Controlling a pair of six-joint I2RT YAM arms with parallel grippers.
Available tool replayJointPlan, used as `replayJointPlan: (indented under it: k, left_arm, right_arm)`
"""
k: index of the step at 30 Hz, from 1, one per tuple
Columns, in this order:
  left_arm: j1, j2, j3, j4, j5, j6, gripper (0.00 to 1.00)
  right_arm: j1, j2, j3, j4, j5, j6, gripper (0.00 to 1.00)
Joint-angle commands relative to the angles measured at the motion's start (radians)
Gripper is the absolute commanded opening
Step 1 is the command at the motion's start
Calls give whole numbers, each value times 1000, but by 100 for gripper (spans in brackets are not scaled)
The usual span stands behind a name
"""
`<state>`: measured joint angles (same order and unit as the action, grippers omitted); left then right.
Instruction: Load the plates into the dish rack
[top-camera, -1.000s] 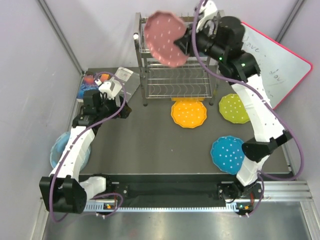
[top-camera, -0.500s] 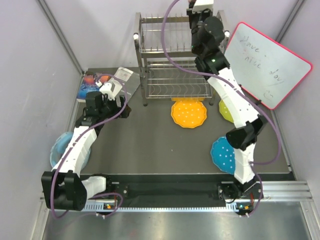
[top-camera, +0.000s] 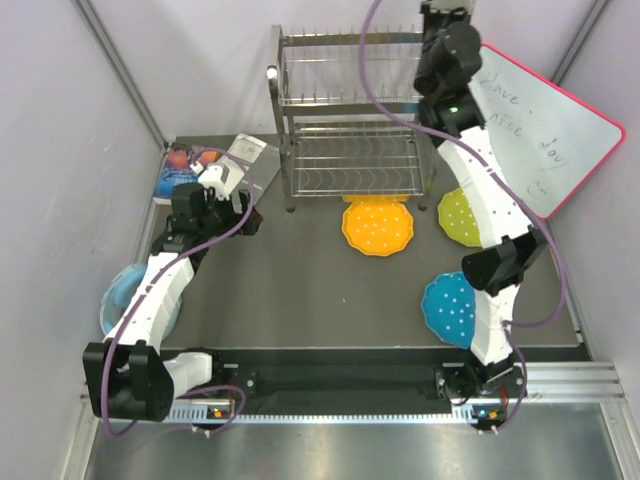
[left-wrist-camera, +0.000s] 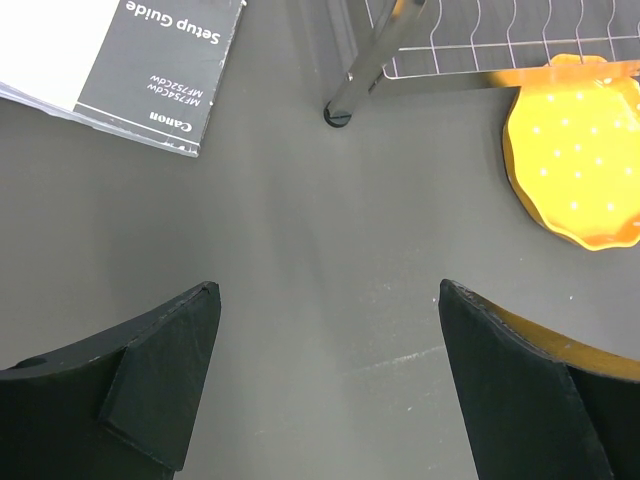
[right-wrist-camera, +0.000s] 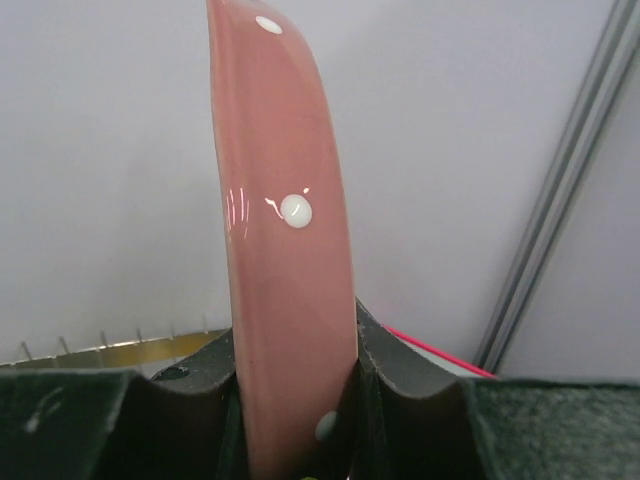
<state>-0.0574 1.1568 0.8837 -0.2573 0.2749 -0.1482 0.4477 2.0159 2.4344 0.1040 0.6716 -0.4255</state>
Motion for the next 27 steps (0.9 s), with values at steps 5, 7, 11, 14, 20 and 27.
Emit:
replayJointPlan:
  k: [5, 7, 11, 14, 20, 27]
  left_arm:
    - [4, -2, 0, 58, 7, -5, 94]
    - [4, -2, 0, 58, 7, -5, 94]
    - [4, -2, 0, 58, 7, -5, 94]
    - [4, -2, 0, 58, 7, -5, 94]
    - [4, -2, 0, 58, 7, -5, 94]
    - [4, -2, 0, 58, 7, -5, 94]
  right_arm:
    - [-98, -141, 48, -41, -135, 228, 0]
    - [-98, -132, 54, -40, -144, 228, 0]
    - [-98, -128, 51, -81, -173, 277, 0]
    - [-81, -123, 37, -101, -167, 303, 0]
    - [-53, -97, 22, -147, -165, 343, 0]
    - [-35, -63, 12, -156, -132, 330, 0]
